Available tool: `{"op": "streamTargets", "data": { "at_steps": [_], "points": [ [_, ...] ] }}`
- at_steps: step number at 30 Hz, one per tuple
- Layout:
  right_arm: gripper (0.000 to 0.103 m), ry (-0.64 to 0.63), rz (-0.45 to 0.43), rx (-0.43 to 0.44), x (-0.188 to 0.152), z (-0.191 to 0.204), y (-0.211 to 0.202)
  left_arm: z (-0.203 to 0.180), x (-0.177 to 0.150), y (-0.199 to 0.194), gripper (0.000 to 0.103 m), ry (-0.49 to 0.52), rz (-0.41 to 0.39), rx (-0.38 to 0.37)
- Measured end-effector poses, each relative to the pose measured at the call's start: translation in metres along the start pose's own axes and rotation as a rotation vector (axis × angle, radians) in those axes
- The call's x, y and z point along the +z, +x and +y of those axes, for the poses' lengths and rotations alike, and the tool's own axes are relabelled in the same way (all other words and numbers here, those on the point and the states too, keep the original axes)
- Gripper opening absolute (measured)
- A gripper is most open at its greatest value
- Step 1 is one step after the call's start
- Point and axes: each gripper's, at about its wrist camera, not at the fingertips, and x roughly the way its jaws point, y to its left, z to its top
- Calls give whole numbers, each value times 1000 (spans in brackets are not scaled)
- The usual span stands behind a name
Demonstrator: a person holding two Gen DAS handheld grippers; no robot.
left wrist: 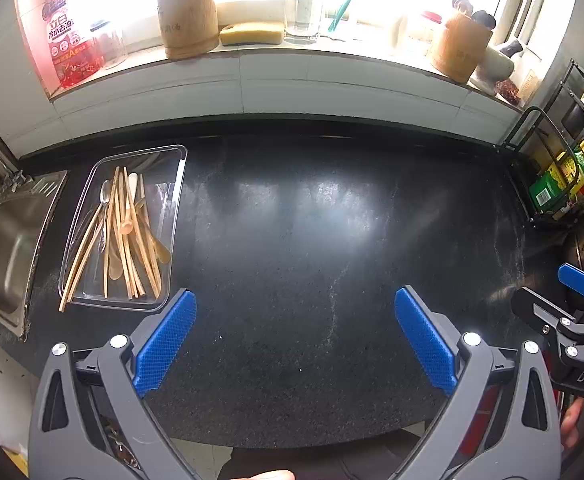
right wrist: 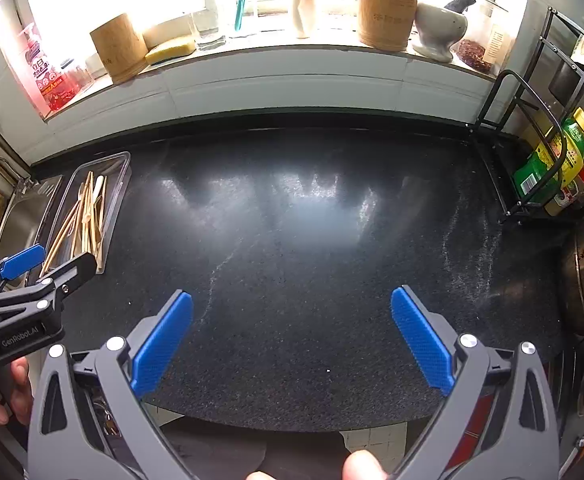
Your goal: Organize utensils
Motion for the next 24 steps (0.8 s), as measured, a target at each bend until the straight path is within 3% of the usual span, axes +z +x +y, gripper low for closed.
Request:
{"op": "streamTargets", "data": {
  "at_steps": [24],
  "points": [
    [96,-13,0,-3,7,1,2,-4,3,3,97,-1,1,0]
  ]
}}
